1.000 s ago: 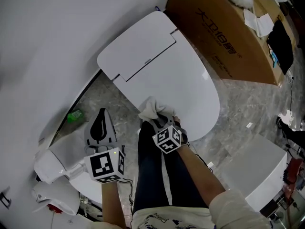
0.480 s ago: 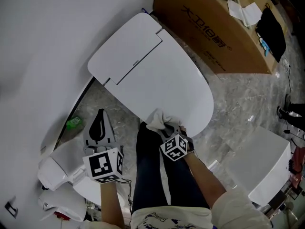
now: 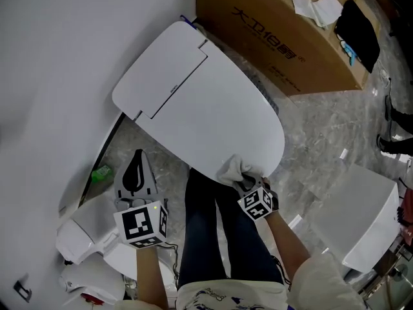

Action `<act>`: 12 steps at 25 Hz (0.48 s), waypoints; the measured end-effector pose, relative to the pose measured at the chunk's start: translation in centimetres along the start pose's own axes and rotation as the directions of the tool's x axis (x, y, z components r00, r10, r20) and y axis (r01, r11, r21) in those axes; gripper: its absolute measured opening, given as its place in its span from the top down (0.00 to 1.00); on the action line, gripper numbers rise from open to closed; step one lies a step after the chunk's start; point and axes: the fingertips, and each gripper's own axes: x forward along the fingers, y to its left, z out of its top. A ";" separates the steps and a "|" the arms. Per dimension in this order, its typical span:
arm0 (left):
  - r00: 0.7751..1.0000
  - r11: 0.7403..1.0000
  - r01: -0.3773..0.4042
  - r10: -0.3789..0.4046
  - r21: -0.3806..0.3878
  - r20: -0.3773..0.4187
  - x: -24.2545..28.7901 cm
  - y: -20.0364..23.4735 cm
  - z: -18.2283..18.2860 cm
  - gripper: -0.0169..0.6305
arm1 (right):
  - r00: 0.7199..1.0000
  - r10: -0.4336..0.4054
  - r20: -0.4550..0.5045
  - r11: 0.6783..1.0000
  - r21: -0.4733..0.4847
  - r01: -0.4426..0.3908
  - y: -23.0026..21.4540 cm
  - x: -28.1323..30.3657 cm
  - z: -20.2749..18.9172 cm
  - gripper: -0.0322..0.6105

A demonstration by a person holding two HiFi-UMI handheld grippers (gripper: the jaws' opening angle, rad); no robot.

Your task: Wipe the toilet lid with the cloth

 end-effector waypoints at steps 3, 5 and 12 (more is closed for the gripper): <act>1.000 1.000 0.007 -0.007 0.008 0.001 -0.1 -0.6 0.2 0.96 | 1.000 -0.024 -0.020 0.998 0.049 0.025 -1.6 -1.0 -2.2 0.78; 1.000 1.000 0.014 -0.014 0.013 0.002 -0.1 -1.0 0.3 0.96 | 0.999 -0.037 -0.028 0.996 0.078 0.039 -2.6 -1.6 -3.4 0.78; 1.000 0.999 0.031 -0.031 0.028 0.002 0.0 -1.7 0.6 0.96 | 0.998 -0.056 -0.038 0.988 0.145 0.061 -4.6 -2.6 -5.3 0.78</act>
